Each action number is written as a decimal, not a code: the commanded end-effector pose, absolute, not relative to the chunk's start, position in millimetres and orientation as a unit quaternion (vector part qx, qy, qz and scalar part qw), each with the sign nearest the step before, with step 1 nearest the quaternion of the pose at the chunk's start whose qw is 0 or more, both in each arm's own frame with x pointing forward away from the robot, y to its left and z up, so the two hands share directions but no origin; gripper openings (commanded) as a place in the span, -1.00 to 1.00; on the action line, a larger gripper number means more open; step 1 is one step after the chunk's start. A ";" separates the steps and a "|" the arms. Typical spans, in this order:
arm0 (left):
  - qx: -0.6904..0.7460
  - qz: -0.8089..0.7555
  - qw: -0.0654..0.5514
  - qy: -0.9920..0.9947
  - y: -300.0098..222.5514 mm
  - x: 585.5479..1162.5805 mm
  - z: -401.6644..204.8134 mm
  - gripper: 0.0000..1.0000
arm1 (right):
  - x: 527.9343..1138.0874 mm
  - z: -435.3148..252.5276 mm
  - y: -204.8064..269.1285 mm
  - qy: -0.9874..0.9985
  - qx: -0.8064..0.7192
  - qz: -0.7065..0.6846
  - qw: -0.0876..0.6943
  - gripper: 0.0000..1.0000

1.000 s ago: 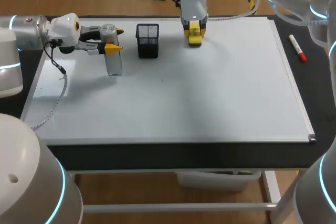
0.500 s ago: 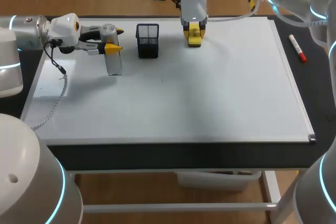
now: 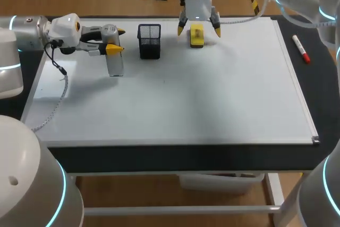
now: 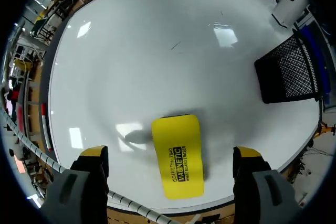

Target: Pick up the inspection probe, press it on each red-marked spot on the whiteboard one by one, put down the probe, pick up the eraser, and wipe off all the red marks.

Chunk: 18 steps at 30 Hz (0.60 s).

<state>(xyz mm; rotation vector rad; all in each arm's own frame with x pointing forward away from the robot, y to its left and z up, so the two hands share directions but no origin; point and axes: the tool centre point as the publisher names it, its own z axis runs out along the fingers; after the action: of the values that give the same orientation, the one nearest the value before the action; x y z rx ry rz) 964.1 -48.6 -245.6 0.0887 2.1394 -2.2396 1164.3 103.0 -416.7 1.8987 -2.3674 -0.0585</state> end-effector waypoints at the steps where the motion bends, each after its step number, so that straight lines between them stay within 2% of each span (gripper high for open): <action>1: 0.029 -0.722 0.022 0.691 -48.4 963.4 -244.0 -1.00 | 1145.3 -394.5 83.4 -0.798 0.602 -0.029 0.018 1.00; 18: 0.029 -0.722 0.022 0.691 -48.4 963.4 -244.0 -1.00 | 1129.8 -356.9 51.6 -0.881 0.449 -0.133 -0.059 1.00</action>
<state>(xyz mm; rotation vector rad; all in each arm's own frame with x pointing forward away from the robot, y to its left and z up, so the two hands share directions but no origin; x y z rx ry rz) 964.1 -48.6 -245.6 0.0887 2.1394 -2.2396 1147.5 68.1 -367.8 1.4476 -2.7912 -0.3774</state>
